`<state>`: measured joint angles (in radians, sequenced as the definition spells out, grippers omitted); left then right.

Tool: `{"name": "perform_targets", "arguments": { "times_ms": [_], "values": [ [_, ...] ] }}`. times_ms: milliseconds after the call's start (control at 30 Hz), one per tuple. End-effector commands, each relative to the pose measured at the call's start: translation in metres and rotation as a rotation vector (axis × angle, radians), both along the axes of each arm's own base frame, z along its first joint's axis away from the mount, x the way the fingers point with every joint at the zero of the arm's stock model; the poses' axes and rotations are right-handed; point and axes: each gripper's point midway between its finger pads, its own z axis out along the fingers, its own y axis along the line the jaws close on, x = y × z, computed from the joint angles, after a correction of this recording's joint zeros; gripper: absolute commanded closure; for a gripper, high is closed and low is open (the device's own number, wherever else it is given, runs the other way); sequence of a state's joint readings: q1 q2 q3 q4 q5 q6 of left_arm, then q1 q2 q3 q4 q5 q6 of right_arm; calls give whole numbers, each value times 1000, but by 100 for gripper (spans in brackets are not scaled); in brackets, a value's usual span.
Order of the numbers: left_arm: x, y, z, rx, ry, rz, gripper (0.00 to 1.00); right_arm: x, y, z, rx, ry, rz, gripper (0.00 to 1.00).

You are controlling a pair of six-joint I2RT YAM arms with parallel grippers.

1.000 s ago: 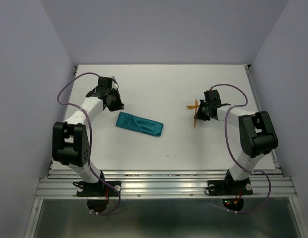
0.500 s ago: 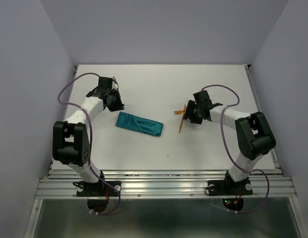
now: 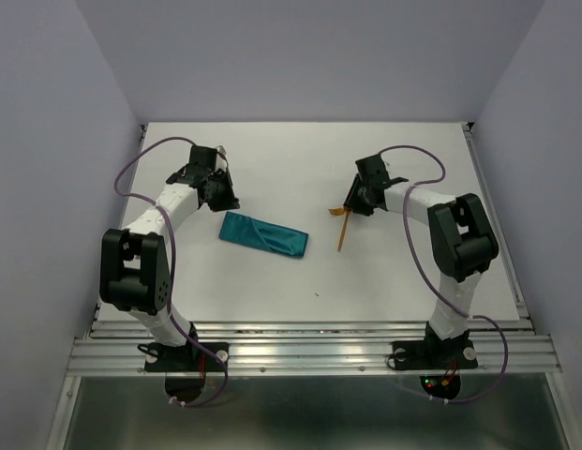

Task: Fold the napkin into a case and place the utensils inside
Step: Move the fork to the center of the board.

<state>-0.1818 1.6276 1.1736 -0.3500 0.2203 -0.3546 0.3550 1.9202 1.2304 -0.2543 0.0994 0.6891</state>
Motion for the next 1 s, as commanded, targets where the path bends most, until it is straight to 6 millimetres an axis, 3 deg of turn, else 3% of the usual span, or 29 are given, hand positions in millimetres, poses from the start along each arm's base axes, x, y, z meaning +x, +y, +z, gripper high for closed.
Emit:
{"name": "perform_targets", "arguments": {
  "times_ms": [0, 467, 967],
  "values": [
    [3, -4, 21, -13, -64, -30, 98, 12, -4, -1, -14, -8, -56, 59],
    [2, -8, 21, -17, -60, -34, 98, 37, -33, -1, -221, -46, -84, 60],
    [1, -9, 25, -10, -66, -34, 98, 82, -25, -3, -293, -37, 18, 51]
  ]
}}
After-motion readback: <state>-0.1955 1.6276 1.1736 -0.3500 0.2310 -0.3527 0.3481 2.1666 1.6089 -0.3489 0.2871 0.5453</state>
